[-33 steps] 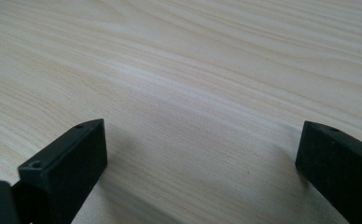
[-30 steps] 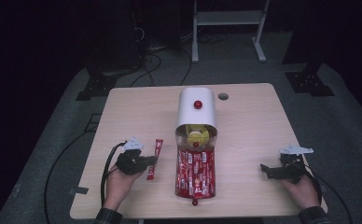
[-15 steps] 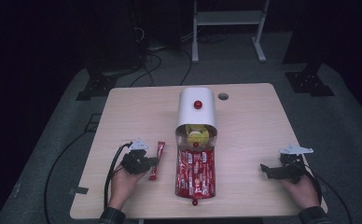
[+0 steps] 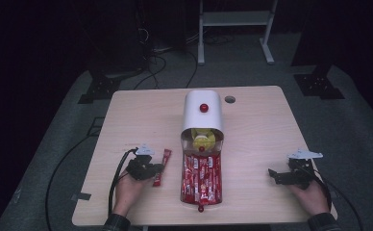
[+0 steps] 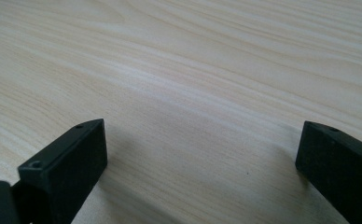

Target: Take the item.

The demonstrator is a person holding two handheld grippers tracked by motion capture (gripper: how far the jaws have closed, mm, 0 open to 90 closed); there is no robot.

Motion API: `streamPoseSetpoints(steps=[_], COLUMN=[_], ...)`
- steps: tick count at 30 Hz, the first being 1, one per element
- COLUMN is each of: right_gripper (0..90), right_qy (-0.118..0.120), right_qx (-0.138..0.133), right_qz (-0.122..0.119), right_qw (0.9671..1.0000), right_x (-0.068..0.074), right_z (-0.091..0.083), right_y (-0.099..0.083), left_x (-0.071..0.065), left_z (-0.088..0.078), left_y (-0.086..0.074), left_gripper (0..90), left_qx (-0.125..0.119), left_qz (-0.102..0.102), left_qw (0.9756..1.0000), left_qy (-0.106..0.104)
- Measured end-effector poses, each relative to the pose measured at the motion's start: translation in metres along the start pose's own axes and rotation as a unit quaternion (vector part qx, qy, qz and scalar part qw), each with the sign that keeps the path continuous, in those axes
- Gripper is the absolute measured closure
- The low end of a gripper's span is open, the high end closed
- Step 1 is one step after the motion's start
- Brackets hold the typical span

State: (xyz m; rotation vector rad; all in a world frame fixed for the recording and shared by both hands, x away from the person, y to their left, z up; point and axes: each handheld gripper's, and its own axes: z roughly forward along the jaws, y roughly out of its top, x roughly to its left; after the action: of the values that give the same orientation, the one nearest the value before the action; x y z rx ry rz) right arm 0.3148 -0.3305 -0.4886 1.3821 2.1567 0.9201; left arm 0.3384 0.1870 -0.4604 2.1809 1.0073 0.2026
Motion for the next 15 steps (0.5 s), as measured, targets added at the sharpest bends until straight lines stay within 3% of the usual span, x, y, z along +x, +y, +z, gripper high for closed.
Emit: streamPoseSetpoints(steps=[8, 15], right_gripper=[1.4, 1.4], right_qy=[0.000, 0.000], right_qx=[0.000, 0.000], right_qz=[0.000, 0.000], right_qw=[1.0000, 1.0000], right_x=[0.0000, 0.0000], right_z=[0.0000, 0.0000], right_y=[0.0000, 0.0000], left_x=[-0.0002, 0.0028], left_z=[0.0010, -0.0050], left_y=[-0.0003, 0.0000], left_gripper=[78.9, 67.9], left_qx=[0.001, -0.017], left_qz=[0.001, -0.009], left_qw=[1.0000, 0.9998], left_qy=[-0.001, -0.005])
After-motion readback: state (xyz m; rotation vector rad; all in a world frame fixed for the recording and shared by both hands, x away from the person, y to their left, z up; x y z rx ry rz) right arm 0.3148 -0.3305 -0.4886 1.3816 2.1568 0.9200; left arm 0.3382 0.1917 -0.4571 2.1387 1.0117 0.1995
